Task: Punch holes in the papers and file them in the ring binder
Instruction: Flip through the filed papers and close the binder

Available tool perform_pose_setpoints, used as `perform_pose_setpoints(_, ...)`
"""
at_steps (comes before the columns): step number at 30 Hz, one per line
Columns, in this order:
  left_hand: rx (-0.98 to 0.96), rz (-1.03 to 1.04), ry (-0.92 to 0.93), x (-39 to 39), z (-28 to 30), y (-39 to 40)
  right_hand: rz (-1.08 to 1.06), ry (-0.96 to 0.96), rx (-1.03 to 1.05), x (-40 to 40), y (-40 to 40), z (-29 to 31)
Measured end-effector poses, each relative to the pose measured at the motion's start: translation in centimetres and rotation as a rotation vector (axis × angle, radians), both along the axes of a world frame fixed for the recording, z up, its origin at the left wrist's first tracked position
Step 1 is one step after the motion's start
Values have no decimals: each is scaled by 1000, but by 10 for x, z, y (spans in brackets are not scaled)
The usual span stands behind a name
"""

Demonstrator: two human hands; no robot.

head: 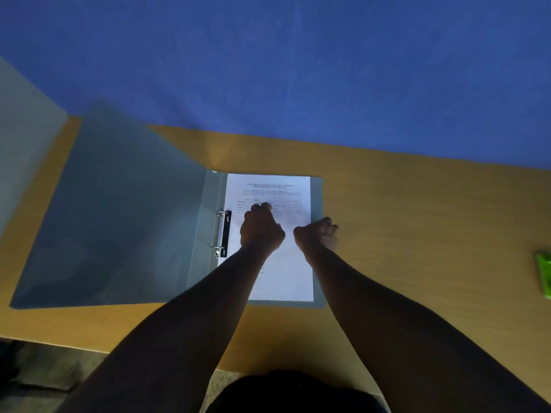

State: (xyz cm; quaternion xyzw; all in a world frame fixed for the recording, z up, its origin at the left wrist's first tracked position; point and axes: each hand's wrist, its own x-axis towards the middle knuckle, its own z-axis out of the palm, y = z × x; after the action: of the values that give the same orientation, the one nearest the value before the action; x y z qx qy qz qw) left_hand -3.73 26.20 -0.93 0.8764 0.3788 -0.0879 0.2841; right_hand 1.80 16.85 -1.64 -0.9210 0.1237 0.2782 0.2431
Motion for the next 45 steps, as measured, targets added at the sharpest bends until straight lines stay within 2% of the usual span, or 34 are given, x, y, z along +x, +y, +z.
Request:
perform_pose_setpoints(9, 11, 24, -17, 2, -3, -4, 42, 16, 16, -8, 0, 0)
perform_pose_setpoints(15, 21, 42, -14, 3, -4, -7, -13, 95, 99, -10, 5, 2)
perform_pose_setpoints(24, 31, 14, -5, 0, -5, -7, 18, 3, -134, -25, 2, 7)
perform_pose_setpoints(29, 0, 23, -7, 1, -4, -4, 43, 0, -112, -32, 7, 6)
perform_pose_setpoints(39, -17, 28, -19, 0, -5, -2, -190, 92, 69, -23, 7, 0)
perform_pose_setpoints(45, -11, 47, -19, -3, -7, 0, -97, 85, 45, -21, -1, -1)
